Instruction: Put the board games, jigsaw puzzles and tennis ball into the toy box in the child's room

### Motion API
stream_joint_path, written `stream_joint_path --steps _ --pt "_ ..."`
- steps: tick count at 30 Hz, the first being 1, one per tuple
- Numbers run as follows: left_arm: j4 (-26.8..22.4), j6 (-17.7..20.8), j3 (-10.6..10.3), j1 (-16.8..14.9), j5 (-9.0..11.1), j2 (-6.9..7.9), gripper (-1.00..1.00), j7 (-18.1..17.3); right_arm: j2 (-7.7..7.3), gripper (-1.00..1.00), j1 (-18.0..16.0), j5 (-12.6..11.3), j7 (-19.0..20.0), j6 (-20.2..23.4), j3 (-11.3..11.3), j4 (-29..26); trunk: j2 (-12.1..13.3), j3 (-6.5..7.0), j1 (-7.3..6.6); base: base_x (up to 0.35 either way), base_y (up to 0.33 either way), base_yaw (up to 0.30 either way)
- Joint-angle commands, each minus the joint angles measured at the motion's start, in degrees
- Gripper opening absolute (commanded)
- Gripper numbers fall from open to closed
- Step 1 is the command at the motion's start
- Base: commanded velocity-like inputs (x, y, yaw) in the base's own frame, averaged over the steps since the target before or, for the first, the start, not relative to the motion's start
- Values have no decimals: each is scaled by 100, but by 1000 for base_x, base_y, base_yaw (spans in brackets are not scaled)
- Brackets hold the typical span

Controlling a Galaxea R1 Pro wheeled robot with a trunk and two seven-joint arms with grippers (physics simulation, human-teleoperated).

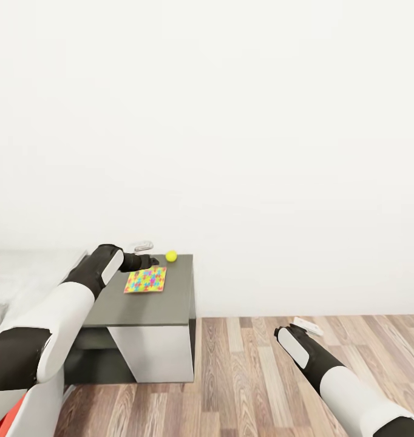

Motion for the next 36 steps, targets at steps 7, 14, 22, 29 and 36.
stream_joint_path --steps 7,14,22,29,36 --pt "-5 19 -37 -5 31 7 100 8 -8 100 -6 -23 -39 40 45 13 -13 -12 4 64 0 0" --pt "-5 19 -37 -5 24 7 100 17 -8 100 -6 -23 -40 42 45 15 -13 -12 4 9 0 0" --pt "2 -72 -40 -5 -2 7 100 185 -8 100 -6 -23 -40 46 45 22 -13 -12 4 56 0 0" --pt "3 -117 -38 -5 12 1 100 673 -8 100 -6 -23 -40 45 45 24 -13 -12 4 65 0 0" --pt "39 -128 -45 -5 -8 -53 100 814 -8 100 -6 -23 -40 43 45 24 -13 -12 4 6 0 0"
